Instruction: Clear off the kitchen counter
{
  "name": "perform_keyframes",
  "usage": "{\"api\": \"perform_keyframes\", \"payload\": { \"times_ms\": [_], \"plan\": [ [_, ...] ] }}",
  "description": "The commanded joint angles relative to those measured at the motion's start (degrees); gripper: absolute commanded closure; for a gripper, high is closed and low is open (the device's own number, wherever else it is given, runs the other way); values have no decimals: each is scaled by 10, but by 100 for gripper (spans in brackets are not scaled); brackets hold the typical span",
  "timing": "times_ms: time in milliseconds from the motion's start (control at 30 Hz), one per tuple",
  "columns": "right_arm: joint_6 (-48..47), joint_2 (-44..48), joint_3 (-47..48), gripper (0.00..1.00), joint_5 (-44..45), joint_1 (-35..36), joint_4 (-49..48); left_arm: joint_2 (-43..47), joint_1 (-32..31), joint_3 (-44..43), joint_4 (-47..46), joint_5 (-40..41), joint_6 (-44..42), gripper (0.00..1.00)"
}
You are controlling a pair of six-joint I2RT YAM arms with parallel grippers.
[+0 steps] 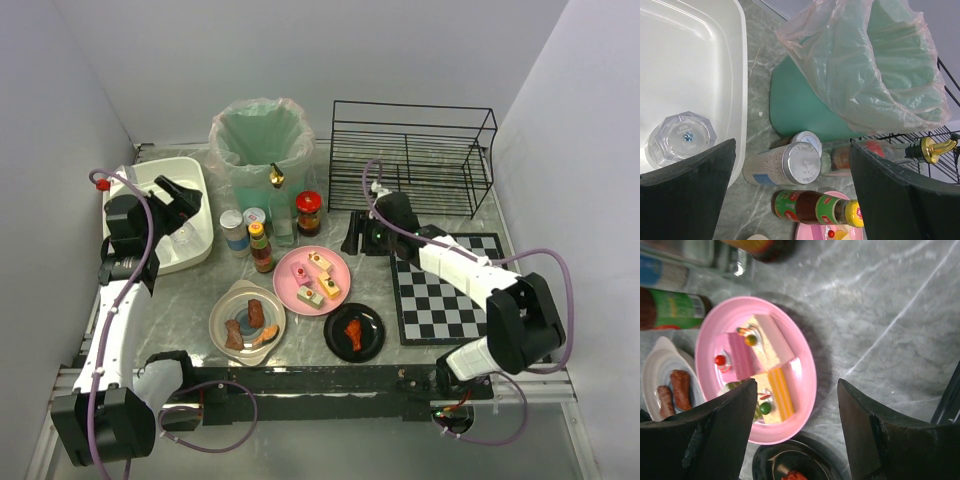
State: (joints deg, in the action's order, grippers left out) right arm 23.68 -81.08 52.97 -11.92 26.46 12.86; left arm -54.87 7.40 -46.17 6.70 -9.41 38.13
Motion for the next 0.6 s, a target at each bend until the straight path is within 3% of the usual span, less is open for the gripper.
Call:
{"api": "perform_keyframes", "payload": {
  "times_ms": [0, 400, 567],
  "plan": [
    [18, -20, -22, 28, -10, -2, -25, 12, -1, 2, -23, -18, -6, 1],
    [25, -77, -56, 30, -48, -8, -69, 11, -2, 3, -22, -23, -5, 1],
    [29, -89, -74, 36, -68, -14, -92, 8, -1, 3, -24, -28, -3, 1]
  ]
}}
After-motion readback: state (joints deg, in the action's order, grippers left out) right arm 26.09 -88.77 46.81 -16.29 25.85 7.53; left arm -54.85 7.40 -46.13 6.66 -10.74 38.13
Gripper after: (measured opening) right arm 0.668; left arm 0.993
